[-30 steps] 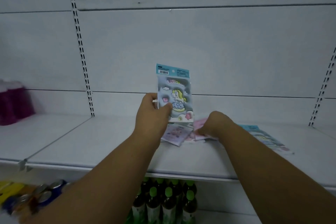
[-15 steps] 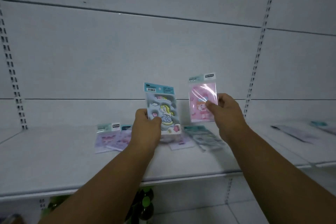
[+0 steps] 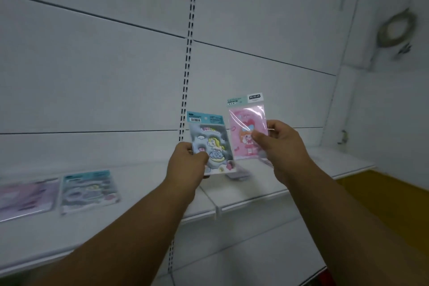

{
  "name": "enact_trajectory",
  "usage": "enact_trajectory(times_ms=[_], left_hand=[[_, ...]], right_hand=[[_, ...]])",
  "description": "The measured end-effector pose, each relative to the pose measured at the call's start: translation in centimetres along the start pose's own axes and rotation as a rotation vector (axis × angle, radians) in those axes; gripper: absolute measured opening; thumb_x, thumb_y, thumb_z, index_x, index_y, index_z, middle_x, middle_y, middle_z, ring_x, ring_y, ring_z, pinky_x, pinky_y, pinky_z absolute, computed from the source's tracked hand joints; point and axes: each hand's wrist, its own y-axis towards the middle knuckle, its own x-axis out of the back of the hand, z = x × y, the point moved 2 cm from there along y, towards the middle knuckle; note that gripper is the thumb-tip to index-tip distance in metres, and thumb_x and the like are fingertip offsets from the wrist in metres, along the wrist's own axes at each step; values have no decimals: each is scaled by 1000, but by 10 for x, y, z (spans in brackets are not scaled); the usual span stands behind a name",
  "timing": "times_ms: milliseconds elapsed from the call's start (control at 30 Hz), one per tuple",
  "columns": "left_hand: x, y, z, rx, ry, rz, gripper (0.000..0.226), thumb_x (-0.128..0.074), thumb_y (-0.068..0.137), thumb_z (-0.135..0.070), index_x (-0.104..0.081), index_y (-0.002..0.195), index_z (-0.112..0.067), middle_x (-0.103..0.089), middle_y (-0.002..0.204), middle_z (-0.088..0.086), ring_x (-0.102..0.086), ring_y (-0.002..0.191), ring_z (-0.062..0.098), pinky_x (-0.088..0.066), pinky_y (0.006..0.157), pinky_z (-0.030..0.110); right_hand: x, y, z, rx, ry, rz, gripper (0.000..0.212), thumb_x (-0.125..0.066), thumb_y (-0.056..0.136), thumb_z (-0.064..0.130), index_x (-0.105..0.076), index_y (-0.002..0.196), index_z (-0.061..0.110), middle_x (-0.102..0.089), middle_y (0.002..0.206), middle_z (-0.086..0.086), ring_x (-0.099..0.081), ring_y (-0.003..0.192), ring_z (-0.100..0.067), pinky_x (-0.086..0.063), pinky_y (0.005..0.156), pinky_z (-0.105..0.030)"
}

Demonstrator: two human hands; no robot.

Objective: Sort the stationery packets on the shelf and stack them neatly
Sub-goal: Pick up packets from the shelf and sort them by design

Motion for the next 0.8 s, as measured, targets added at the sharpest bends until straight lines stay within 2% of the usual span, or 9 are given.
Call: enact_trajectory(times_ms=[167, 233, 333, 400, 467, 533, 633, 733, 800], left_hand=[[-47, 25, 16, 34, 15, -126, 14, -64, 87, -10, -56, 88, -21, -68, 87, 4, -72, 71, 19, -61, 62, 36], [-50, 39, 20, 27, 18, -172, 15, -64, 86, -7, -58, 87, -20, -69, 85, 4, -72, 69, 19, -61, 63, 37], [-49, 58, 18, -24, 13, -198, 22, -60, 80, 2, -65, 96, -12, -73, 90, 9, -73, 76, 24, -62, 69, 42], [-48, 67, 13, -60, -1, -217, 25, -57, 79, 5, -64, 99, -8, -73, 90, 9, -74, 70, 18, -60, 57, 30], [-50, 72, 7, -105, 10, -253, 22, -58, 80, 4, -62, 100, -5, -70, 85, 6, -69, 55, 4, -48, 41, 15], [-54, 76, 3, -143, 20, -267, 16, -59, 82, 2, -60, 96, -6, -66, 79, 3, -63, 49, -4, -41, 35, 11], [-61, 78, -1, -166, 36, -245, 14, -60, 85, -1, -59, 98, -7, -67, 80, 4, -64, 51, -4, -44, 37, 11], [-70, 77, -2, -161, 16, -219, 19, -61, 85, -3, -62, 103, -10, -73, 90, 5, -73, 69, 12, -59, 57, 27], [-78, 78, 1, -159, -9, -237, 19, -62, 84, -1, -62, 100, -13, -74, 88, 2, -74, 69, 14, -59, 57, 27]], right_hand=[[42, 44, -38, -3, -36, -14, 11, -70, 85, 14, -69, 95, 17, -73, 79, 1, -69, 59, -2, -52, 49, -18], [41, 63, -59, -62, -29, -4, 13, -72, 84, 12, -70, 95, 16, -74, 85, -4, -73, 69, -12, -60, 61, -31], [32, 88, -86, -122, -62, 9, 13, -72, 83, 10, -68, 82, 22, -75, 89, -9, -74, 79, -25, -60, 76, -46], [22, 103, -102, -148, -86, 12, 16, -73, 82, 8, -67, 76, 22, -75, 87, -11, -74, 77, -26, -60, 75, -47], [9, 117, -117, -190, -137, 69, 10, -75, 80, 8, -70, 76, 16, -76, 87, -13, -74, 71, -23, -62, 65, -40], [-4, 130, -131, -227, -263, 142, 14, -79, 76, 12, -71, 86, 5, -74, 88, -13, -74, 71, -23, -62, 61, -37], [-19, 145, -147, -235, -495, 248, 30, -83, 72, 21, -68, 88, -1, -73, 88, -16, -72, 78, -28, -61, 72, -44], [-26, 155, -157, -177, -752, 322, 33, -83, 69, 33, -61, 72, 8, -67, 72, -10, -66, 62, -20, -58, 64, -35], [-26, 160, -163, -115, -929, 362, 44, -80, 64, 47, -48, 67, 17, -54, 65, 0, -53, 59, -13, -44, 62, -30]])
